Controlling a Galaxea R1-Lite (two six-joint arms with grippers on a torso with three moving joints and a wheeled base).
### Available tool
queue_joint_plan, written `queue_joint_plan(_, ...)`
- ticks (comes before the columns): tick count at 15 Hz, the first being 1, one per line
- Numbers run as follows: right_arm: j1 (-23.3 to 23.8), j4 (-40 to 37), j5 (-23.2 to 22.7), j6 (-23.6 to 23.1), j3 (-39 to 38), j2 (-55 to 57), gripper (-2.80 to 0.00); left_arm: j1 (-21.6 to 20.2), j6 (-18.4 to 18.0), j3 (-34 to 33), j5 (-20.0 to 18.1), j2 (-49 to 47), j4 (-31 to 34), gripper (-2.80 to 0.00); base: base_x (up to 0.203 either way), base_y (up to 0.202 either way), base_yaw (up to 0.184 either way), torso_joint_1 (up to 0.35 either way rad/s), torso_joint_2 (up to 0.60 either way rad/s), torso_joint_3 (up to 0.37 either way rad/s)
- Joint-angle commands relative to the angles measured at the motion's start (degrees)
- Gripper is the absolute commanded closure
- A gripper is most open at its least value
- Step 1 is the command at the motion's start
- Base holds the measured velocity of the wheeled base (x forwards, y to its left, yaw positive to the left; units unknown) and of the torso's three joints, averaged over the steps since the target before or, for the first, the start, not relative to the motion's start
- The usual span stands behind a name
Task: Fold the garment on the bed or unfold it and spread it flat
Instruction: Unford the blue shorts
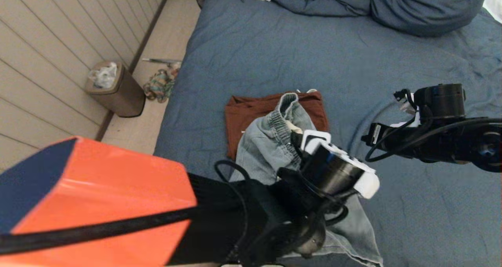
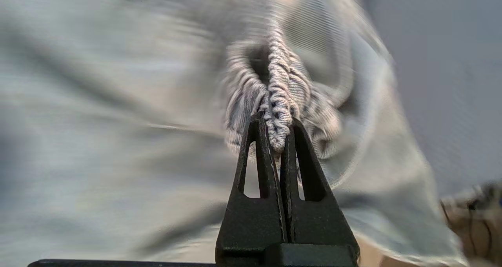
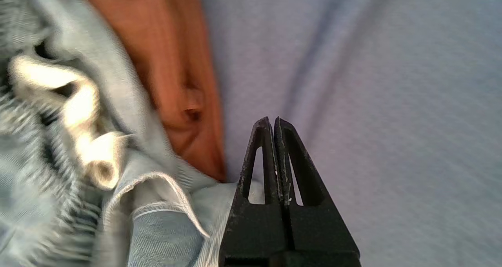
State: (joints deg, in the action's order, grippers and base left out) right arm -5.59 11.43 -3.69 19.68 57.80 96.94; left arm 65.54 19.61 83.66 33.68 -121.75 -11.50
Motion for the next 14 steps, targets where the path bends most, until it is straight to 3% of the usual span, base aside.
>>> queue_joint_plan(1, -1.7, 0.1, 0.0, 0.2, 0.5, -0.2, 0.00, -4.6, -0.1, -5.7, 0.1, 10.2, -0.1, 0.00, 0.000, 0.000, 0.000, 0.000, 0.00, 0.000)
queue_joint_plan(4, -3.2, 0.1, 0.0, 0.1, 2.4, -0.3, 0.00, -14.7, -1.6, -9.0, -1.2, 18.4, 0.1, 0.00, 0.000, 0.000, 0.000, 0.000, 0.00, 0.000)
queue_joint_plan(7, -5.4, -0.2, 0.0, 0.0, 6.2, 0.0, 0.00, -22.4, -3.6, -8.9, -6.5, 20.4, 0.3, 0.00, 0.000, 0.000, 0.000, 0.000, 0.00, 0.000)
queue_joint_plan(14, -13.4, -3.7, 0.2, -0.1, 22.4, 8.7, 0.00, -32.1, -10.2, -9.4, -17.2, 20.2, -0.1, 0.00, 0.000, 0.000, 0.000, 0.000, 0.00, 0.000)
